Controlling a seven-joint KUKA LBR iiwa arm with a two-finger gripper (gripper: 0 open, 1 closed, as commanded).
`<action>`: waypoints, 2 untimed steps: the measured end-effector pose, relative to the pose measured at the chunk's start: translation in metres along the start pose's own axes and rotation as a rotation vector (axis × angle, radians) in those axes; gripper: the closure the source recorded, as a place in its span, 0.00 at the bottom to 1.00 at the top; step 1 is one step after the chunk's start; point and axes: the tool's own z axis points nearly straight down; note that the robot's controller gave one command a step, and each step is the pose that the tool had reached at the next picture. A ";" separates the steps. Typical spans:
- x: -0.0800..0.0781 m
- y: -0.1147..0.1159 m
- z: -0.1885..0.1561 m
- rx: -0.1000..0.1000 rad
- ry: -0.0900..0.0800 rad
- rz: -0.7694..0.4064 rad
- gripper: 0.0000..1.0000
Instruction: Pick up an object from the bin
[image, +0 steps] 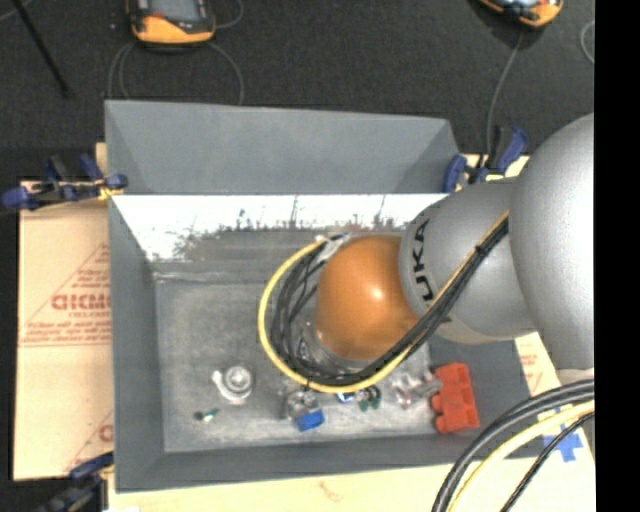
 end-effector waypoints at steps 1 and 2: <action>0.027 -0.064 -0.036 0.005 0.000 -0.042 1.00; 0.026 -0.059 -0.035 0.001 0.002 -0.045 0.00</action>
Offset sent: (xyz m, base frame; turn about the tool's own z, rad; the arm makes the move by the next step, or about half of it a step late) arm -0.0042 -0.0640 0.0344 -0.0499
